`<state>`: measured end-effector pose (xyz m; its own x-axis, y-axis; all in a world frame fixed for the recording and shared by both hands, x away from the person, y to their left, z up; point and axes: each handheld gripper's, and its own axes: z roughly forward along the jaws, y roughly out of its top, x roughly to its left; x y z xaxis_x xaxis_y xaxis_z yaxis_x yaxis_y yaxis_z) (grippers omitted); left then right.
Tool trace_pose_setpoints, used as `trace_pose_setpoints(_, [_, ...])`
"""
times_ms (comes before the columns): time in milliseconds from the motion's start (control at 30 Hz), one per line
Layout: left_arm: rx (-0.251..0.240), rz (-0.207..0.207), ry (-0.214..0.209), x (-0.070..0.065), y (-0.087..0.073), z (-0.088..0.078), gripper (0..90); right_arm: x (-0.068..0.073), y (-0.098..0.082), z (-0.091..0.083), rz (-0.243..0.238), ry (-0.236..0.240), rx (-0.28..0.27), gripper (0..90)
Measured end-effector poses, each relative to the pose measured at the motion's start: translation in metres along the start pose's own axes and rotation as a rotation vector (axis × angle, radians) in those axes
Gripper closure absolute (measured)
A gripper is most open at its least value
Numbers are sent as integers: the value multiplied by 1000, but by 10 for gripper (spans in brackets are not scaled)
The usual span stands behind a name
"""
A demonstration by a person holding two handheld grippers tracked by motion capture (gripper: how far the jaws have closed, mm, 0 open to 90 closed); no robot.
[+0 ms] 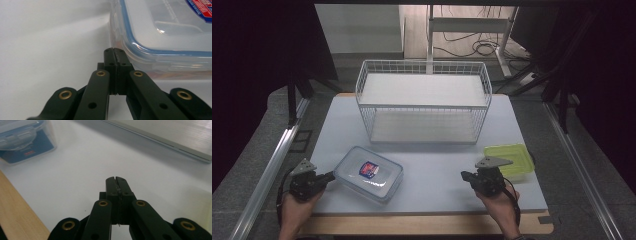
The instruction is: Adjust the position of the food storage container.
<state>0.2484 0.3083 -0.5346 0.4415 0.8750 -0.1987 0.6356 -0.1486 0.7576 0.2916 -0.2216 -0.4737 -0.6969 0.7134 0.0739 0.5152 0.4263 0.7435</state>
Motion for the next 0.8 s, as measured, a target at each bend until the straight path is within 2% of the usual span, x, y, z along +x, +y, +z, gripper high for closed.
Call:
trace_pose_setpoints(67, [6,5,-11,-2,1,0,900,1,0,0,4,5,3,897])
trace_pose_setpoints(100, [18,25,-20,-9,2,1,900,3,-1,0,5,13,6,897])
trace_pose_setpoints(167, [26,38,-25,-13,2,2,900,5,-2,0,10,20,6,897])
trace_pose_setpoints(200, [37,60,-34,-21,3,3,900,9,-3,0,4,30,12,897])
trace_pose_setpoints(300, [47,71,-47,-28,5,5,900,13,-4,1,-5,39,19,897])
trace_pose_setpoints(400, [59,118,-47,-45,7,10,900,21,-6,1,-14,55,28,897])
trace_pose_setpoints(500, [64,138,-62,-58,9,15,899,24,-8,2,-16,63,44,897])
trace_pose_setpoints(567, [73,147,-82,-67,12,19,899,24,-9,1,-6,64,44,897])
trace_pose_setpoints(667, [88,187,-116,-85,16,27,897,24,-11,1,12,72,47,897])
trace_pose_setpoints(700, [92,199,-126,-91,17,30,895,24,-12,1,12,78,49,897])
trace_pose_setpoints(733, [92,199,-126,-91,17,30,894,25,-12,2,12,82,51,898])
trace_pose_setpoints(767, [99,221,-147,-101,20,35,891,26,-13,3,9,84,57,897])
trace_pose_setpoints(800, [104,231,-153,-105,21,37,890,27,-13,3,5,87,60,897])
